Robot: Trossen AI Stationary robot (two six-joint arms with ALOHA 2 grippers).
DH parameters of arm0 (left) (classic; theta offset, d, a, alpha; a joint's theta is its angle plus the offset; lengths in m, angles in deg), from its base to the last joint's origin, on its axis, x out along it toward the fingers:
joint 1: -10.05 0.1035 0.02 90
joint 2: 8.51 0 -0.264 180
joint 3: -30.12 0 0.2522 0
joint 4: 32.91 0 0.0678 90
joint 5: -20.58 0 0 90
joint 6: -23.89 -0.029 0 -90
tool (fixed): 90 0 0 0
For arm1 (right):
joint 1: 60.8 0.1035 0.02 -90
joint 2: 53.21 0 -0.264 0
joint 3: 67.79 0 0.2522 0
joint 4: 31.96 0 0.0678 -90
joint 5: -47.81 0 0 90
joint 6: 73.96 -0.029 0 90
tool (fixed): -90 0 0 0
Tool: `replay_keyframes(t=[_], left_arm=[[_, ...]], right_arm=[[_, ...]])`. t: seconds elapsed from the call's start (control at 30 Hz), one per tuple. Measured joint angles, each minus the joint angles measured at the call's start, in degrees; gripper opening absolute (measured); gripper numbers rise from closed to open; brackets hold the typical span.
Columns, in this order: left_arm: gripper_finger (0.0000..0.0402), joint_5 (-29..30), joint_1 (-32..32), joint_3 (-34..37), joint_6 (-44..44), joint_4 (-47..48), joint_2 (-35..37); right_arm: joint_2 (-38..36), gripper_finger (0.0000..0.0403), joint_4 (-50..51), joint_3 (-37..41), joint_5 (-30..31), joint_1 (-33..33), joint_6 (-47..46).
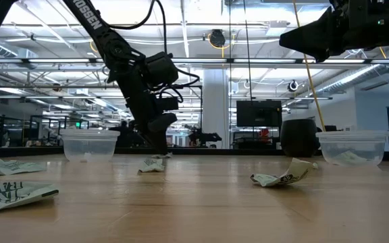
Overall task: Pick and place items into bin
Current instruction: Put the stevia packet into the left transparent bin
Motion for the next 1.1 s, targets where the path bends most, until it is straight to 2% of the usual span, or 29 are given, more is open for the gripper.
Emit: replay_keyframes(t=[0.1, 0.2, 0.5, 0.6, 0.9, 1.0, 1.1], left_arm=[[0.012, 0.02, 0.02, -0.02, -0.74, -0.01, 0.0], [0.0117, 0.04, 0.02, -0.02, -0.6, 0.02, 0.0], [0.0008, 0.43, 0.06, -0.02, -0.48, 0.09, 0.0], [0.002, 0.44, 0.06, -0.02, -0.69, 0.24, 0.0], [0.0104, 2.19, 0.03, -0.2, -0.61, -0.01, -1.82], [0.0111, 2.68, 0.02, -0.32, -0.74, -0.15, -3.75], [0.0093, 3.78, -0.05, -0.37, 0.25, -0.37, -4.36]], right_arm=[[0.0, 0.01, 0.0, 0.0, 0.0, 0.0, 0.0], [0.0, 0.01, 0.0, 0.0, -0.01, 0.0, 0.0], [0.0, 0.01, 0.0, 0.0, -0.01, 0.0, 0.0], [0.0, 0.01, 0.0, 0.0, -0.01, 0.01, 0.0], [0.0, 0.01, -0.02, 0.0, -0.01, 0.01, 0.0], [0.0, 0.01, -0.02, 0.0, -0.01, 0.0, 0.0], [0.0, 0.01, 0.0, 0.0, -0.01, 0.0, -0.01]])
